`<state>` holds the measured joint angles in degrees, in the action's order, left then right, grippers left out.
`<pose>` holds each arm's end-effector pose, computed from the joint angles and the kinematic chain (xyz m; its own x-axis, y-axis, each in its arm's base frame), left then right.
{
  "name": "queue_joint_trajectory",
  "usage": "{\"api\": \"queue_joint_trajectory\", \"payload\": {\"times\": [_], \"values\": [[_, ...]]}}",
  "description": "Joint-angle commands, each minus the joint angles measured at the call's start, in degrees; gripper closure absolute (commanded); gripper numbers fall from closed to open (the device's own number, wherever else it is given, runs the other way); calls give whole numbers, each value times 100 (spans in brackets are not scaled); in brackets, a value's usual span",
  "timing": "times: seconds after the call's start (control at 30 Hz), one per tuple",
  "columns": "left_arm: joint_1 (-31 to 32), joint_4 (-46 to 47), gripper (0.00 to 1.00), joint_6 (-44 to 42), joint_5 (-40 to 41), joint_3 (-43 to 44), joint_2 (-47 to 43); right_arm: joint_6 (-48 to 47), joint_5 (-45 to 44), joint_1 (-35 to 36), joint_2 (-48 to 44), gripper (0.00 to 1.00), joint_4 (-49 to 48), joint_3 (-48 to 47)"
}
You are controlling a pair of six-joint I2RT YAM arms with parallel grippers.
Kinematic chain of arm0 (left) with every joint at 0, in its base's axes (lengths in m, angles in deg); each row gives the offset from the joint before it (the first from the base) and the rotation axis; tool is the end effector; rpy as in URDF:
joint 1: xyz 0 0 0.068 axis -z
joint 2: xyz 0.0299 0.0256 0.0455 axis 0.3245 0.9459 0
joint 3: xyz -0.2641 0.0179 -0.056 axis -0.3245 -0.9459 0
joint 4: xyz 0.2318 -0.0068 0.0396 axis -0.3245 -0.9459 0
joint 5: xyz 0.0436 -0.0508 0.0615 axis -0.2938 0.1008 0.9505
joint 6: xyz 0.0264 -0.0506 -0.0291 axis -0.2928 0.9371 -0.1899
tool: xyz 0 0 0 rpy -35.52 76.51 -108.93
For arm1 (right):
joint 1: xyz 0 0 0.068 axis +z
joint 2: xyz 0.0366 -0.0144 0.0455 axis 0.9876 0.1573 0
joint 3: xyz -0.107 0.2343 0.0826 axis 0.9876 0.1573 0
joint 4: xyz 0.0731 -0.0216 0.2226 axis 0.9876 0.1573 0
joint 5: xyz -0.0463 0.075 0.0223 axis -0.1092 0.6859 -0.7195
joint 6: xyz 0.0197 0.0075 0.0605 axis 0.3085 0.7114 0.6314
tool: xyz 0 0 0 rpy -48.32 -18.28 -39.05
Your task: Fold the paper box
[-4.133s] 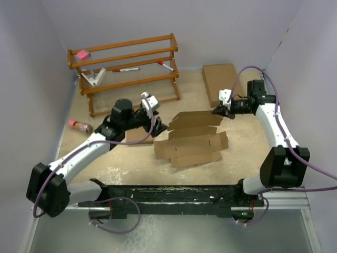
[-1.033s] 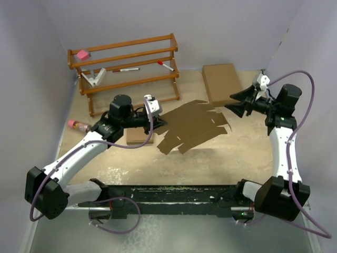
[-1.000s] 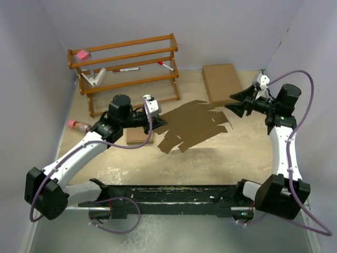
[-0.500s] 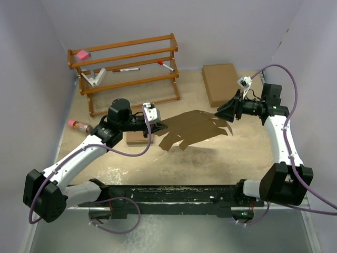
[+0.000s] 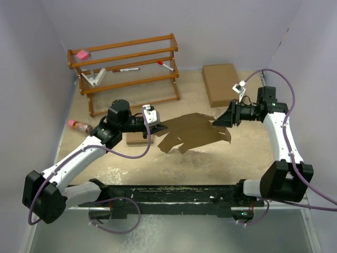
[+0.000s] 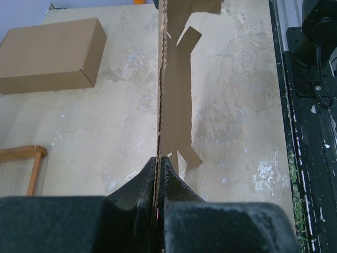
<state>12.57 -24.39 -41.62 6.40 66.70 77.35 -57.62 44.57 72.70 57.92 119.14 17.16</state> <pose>0.1844 -0.1548 0.3170 0.0773 0.2208 -0.9723 0.9783 0.1710 0.1167 0.2342 0.0128 0.3153 -0.7173 0.0208 -0.6964 -0.6193 0.4390 0.6510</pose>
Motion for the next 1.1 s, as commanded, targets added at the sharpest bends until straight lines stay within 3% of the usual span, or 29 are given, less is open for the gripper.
{"api": "queue_joint_trajectory", "payload": {"times": [0.0,0.03,0.1,0.13,0.3,0.43,0.57,0.8,1.07], "values": [[-22,248,96,-145,-265,-3,-180,31,-85,25,-128,44,-329,-92],[-22,240,96,-147,-269,-2,-188,31,-135,27,-118,44,-367,-126],[-22,228,96,-156,-262,-2,-206,-5030,-273,25,-150,24,-384,-176],[-22,227,96,-161,-268,2,-214,-5325,-370,30,-189,21,-400,-198],[-38,206,96,-84,-255,26,-237,-5439,-697,34,-484,2,-503,-387],[-48,206,96,-62,-341,38,-288,-6692,-459,85,-464,0,176,-485],[-53,207,96,-94,-457,21,-295,-7202,-391,347,-293,1,516,-580],[-56,193,96,-180,-433,-13,-343,-7636,-300,598,115,24,1226,-1040],[-103,198,96,-226,-530,-14,-336,-7672,-25,768,197,33,1341,-1069]]}}
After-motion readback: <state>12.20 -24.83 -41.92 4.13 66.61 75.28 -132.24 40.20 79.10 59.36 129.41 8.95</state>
